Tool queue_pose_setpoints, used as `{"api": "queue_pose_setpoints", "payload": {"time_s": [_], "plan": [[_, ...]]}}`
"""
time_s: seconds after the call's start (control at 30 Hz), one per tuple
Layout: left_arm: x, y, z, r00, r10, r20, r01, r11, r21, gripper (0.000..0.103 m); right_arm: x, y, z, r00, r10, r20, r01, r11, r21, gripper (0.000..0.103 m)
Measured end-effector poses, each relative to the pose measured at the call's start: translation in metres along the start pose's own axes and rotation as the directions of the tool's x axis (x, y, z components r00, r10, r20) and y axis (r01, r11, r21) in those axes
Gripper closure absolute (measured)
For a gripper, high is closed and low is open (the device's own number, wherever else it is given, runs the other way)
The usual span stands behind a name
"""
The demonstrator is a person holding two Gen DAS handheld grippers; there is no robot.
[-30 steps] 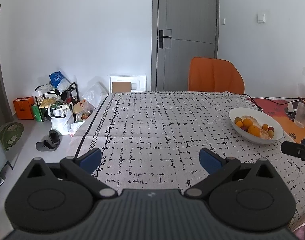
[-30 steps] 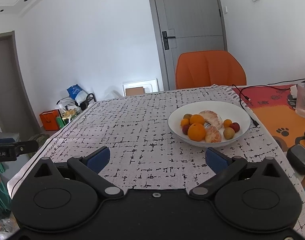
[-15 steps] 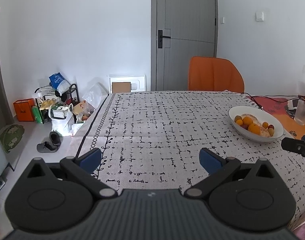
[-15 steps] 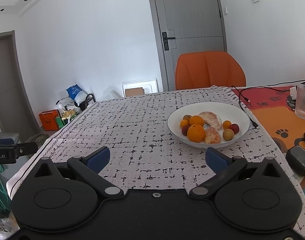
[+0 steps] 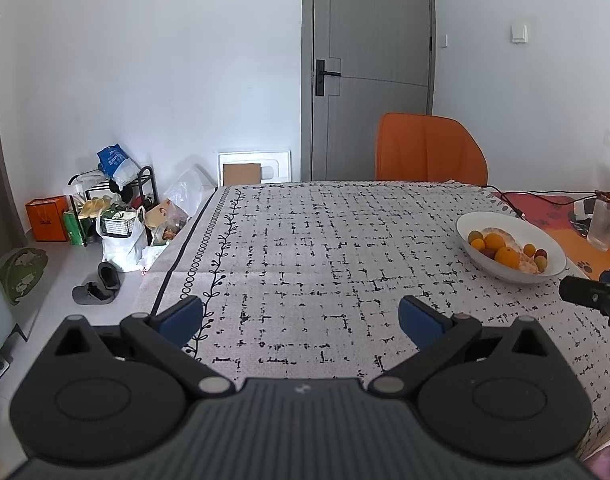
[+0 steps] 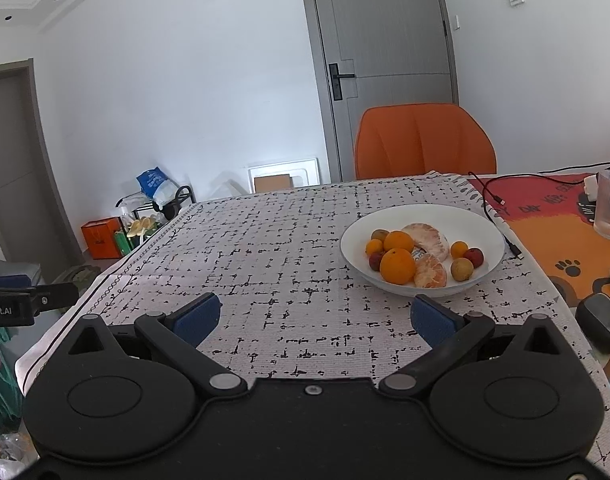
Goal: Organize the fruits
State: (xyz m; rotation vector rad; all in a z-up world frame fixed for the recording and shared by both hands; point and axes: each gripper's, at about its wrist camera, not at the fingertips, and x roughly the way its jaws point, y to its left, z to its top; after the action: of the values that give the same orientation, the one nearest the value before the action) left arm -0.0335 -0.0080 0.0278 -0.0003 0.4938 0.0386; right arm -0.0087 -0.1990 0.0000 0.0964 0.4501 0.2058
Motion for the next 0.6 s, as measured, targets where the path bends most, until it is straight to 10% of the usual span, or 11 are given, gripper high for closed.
{"api": "queue_pose_setpoints", "payload": {"time_s": [0.6], "plan": [[0.003,0.0028,-0.0004,1.0,-0.002,-0.01,0.002,1.0,-0.008,0.0,0.0001,0.0018,-0.0012,1.0,0.004,-0.009,-0.004,1.0,0.001,0.0]]}}
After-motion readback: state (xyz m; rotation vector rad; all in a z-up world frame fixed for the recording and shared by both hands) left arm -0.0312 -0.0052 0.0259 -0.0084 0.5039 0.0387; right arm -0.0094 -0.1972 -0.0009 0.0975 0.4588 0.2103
